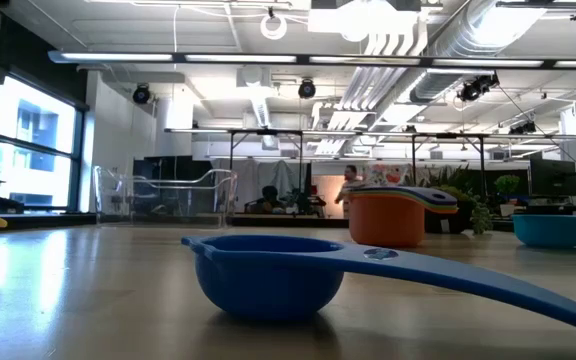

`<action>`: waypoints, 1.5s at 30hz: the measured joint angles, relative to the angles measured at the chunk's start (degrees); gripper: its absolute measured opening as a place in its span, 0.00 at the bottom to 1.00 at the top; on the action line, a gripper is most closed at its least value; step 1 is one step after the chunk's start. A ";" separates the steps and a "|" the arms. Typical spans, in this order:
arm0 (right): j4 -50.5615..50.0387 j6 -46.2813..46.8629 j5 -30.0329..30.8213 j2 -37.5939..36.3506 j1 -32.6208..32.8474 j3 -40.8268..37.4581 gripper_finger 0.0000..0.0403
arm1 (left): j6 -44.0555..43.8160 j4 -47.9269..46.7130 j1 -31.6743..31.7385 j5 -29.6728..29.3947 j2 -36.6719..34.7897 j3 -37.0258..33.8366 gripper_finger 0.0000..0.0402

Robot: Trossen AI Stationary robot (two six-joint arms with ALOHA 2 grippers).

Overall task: Nest measuring cups in basket
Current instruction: Stack the yellow measuring cup on top of the dark blue measuring cup

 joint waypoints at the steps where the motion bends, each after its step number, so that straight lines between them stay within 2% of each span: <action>1: 0.00 0.47 0.00 0.02 0.00 0.00 0.23 | -0.84 1.38 -0.27 0.23 -0.28 -1.66 0.40; 5: 0.00 1.43 0.00 0.02 0.00 0.00 0.23 | -2.65 7.36 -0.86 1.91 -1.46 -6.64 0.40; 9: -0.15 1.45 0.33 0.04 0.00 0.00 0.23 | -1.42 13.06 -0.82 1.84 -1.87 -8.19 0.40; 13: -0.74 1.48 3.11 0.04 0.00 0.00 0.23 | -1.17 17.54 -0.82 1.96 -1.84 -10.35 0.40; 21: -1.33 1.48 3.18 0.06 0.00 0.00 0.23 | -1.63 20.19 -1.06 2.64 -1.87 -13.01 0.40; 27: -1.37 1.91 4.06 0.08 0.00 0.00 0.23 | -2.72 30.93 -1.06 3.40 -1.87 -17.96 0.40; 32: -1.44 1.91 4.47 0.08 0.00 0.00 0.23 | -4.56 31.48 -1.06 4.21 -1.87 -19.95 0.39; 36: -1.46 2.55 5.18 0.08 0.00 0.00 0.23 | -3.23 31.28 -1.08 4.20 -1.87 -20.01 0.30; 43: -1.50 3.41 7.03 0.08 0.00 0.00 0.23 | -0.75 31.23 -0.96 2.82 -1.87 -20.01 0.04; 45: -1.49 3.42 7.19 0.08 -0.02 0.00 0.23 | 0.14 31.21 -0.53 2.73 -1.87 -20.01 0.02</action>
